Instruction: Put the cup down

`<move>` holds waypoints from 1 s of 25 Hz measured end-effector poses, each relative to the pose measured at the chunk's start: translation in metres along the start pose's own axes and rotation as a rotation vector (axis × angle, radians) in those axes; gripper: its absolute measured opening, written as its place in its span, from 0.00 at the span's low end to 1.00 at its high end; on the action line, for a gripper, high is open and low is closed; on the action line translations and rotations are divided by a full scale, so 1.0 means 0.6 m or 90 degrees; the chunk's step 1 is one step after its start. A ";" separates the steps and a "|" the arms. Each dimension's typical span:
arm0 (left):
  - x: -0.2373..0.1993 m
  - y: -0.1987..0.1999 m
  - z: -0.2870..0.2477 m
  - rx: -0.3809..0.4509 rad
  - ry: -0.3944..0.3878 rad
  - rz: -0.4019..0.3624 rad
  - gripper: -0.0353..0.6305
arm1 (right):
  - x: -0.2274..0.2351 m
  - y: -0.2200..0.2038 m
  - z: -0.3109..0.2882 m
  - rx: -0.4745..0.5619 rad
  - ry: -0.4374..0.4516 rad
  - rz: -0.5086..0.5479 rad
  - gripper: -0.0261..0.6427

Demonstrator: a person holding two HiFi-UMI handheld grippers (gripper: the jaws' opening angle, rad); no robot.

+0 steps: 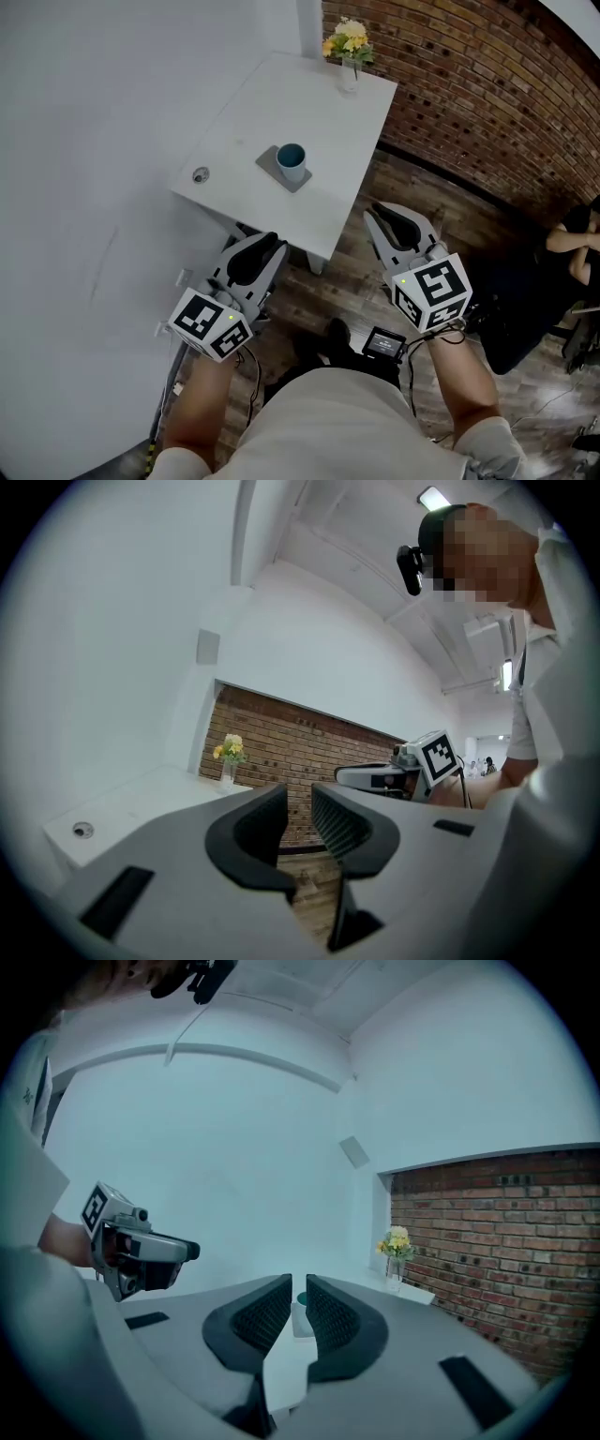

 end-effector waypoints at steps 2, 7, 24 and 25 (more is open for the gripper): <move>0.003 -0.002 0.010 0.002 0.002 0.010 0.18 | -0.009 0.000 0.014 0.000 0.000 -0.008 0.13; 0.014 0.000 0.025 0.004 0.004 0.021 0.18 | -0.024 0.002 0.040 -0.003 -0.003 -0.026 0.11; 0.059 -0.043 0.075 -0.020 0.010 0.078 0.17 | -0.060 -0.038 0.089 -0.041 -0.004 -0.079 0.08; 0.059 -0.045 0.078 -0.021 0.012 0.079 0.17 | -0.062 -0.040 0.090 -0.044 -0.004 -0.077 0.07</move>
Point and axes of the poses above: the fingertips, and each gripper's own axes: z backward along the fingers, x to its right, y out of its top, the point moved 10 cm from there along z, backward along the fingers, and after that the axes turned 2 degrees about y, right-handed, at the moved point
